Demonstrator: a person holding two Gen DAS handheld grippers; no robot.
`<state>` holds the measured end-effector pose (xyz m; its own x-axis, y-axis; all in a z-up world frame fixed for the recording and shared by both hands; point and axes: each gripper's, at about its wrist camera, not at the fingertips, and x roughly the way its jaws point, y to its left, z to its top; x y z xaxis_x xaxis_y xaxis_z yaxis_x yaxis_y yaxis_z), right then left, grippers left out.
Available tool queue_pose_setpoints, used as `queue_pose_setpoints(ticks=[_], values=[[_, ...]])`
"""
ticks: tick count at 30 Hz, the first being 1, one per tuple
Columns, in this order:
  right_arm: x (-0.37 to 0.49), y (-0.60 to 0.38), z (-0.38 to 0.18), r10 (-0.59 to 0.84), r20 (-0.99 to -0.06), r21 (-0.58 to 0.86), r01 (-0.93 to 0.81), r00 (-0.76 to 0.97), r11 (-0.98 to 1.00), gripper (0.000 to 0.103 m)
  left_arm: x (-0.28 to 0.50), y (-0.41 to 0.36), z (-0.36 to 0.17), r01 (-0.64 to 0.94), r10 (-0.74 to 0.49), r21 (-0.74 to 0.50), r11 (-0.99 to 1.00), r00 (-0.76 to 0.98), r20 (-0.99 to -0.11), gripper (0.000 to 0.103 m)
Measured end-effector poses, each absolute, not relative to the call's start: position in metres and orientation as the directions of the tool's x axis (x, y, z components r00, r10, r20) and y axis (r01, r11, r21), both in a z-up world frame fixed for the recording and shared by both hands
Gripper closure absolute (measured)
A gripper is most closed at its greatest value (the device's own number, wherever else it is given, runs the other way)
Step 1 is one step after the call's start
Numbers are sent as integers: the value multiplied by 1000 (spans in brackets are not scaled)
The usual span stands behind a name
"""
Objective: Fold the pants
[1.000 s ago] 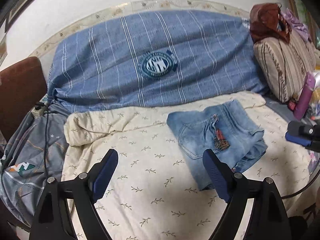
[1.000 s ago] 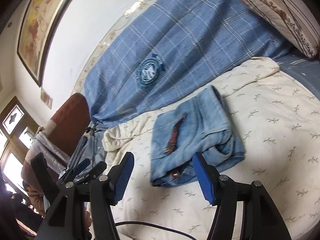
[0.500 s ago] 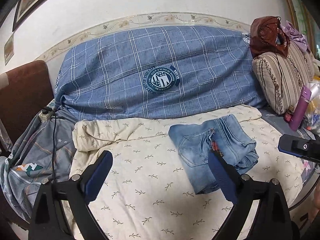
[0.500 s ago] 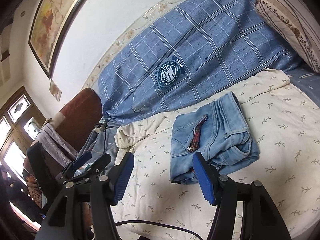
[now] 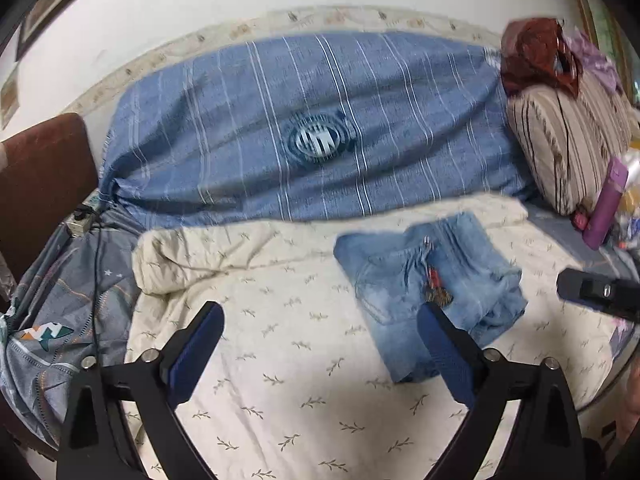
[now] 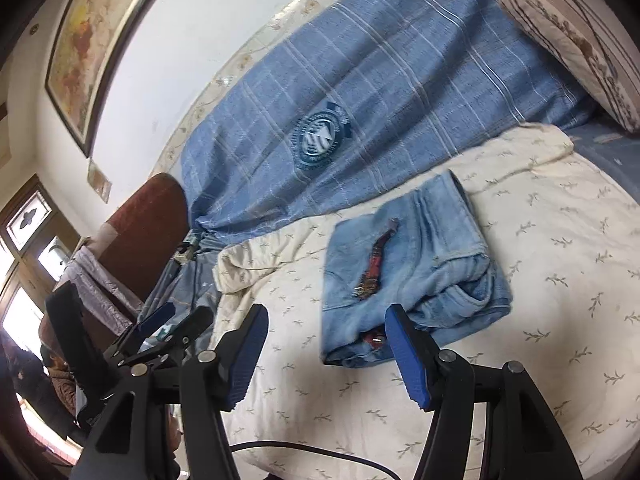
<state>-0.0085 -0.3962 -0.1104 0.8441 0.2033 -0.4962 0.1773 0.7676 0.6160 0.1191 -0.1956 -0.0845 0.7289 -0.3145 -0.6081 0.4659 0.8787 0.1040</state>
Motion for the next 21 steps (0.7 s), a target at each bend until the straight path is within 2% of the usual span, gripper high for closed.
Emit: queue_pose_setpoints(ticks=[5,11,15,19,21], values=[[-10,-439,-152,154,-549,678,330,821,657,39,140,-215,-120,479,-271,106,871,649,-711,3],[-24,-486,-180,104,-534,738,402,839,542,39,126,-267,-133,560,-317,159,813,656,-685,3],[-27,-502,-185,87,-515,750,399,853,528,39,117,-313,-152,593,-283,297,748,690,-666,3],[-20,-513,-195,118,-494,777,377,862,504,39,118,-327,-156,611,-301,278,741,673,-675,3],[-18,-518,-199,121,-483,787,370,867,495,39,115,-339,-158,613,-296,312,726,688,-663,3]])
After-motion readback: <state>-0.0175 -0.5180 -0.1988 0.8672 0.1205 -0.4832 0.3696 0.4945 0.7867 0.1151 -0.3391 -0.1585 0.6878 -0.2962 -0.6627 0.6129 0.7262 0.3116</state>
